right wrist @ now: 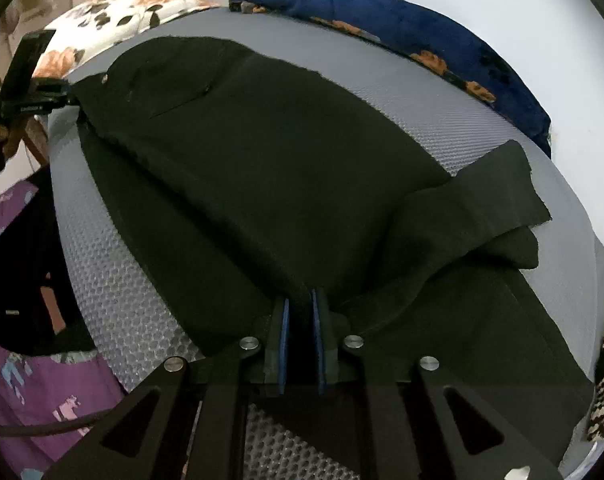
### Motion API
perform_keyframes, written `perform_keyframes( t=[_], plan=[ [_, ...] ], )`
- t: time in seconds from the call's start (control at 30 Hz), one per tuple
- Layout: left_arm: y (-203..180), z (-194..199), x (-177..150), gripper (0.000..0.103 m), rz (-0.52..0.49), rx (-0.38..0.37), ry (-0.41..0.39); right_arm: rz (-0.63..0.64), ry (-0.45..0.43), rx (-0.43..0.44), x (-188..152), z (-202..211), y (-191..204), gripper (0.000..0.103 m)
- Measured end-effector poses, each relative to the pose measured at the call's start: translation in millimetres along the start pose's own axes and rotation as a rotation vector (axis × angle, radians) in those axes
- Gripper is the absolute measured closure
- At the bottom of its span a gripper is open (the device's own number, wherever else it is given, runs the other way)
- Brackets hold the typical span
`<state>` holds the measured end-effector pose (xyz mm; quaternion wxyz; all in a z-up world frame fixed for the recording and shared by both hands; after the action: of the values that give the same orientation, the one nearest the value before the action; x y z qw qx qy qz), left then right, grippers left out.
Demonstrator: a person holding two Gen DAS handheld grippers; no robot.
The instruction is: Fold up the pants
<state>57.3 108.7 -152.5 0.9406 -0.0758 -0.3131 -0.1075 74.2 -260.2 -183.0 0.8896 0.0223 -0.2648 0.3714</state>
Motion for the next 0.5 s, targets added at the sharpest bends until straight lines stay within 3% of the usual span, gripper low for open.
perform_keyframes(
  t=[0.07,0.13,0.17,0.2,0.27,0.37,0.5],
  plan=[
    [1.2,3.9,-1.0,0.067,-0.032,0.032,0.010,0.008,-0.005,0.000,1.2,1.7,1.8,0.086],
    [4.3,9.5,-3.7,0.052,-0.061,0.098,0.022,-0.004,-0.047,-0.003,0.2,8.0,1.7,0.076],
    [5.1,13.6,-6.2,0.046,-0.075,0.124,0.028,-0.040,-0.085,0.029,-1.2,13.3,-2.4,0.064],
    [6.3,17.9,-7.7,0.044,-0.081,0.139,0.030,-0.080,-0.120,0.058,-2.6,19.3,-6.2,0.056],
    [11.5,32.1,-10.5,0.044,-0.072,0.152,0.019,-0.219,-0.230,0.110,-13.1,39.0,-22.8,0.053],
    [16.5,59.3,-3.2,0.043,-0.001,0.126,-0.016,-0.481,-0.356,0.139,-50.0,65.5,-61.7,0.048],
    [-15.3,74.2,33.6,0.039,0.019,0.011,-0.067,-0.646,-0.376,0.080,-89.8,79.2,-104.7,0.046]
  ],
)
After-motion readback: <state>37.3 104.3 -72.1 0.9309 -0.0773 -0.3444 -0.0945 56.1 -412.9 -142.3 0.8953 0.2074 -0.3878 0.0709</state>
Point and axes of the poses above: each gripper's, at about its wrist camera, not at the fingertips, and z roughly against the way its jaws point, y to its left, x to its top, the point moved 2 cm from there along -z, roughly the way its jaws point, and after that the axes turned 7 degrees about z, right-handed, at the moved point
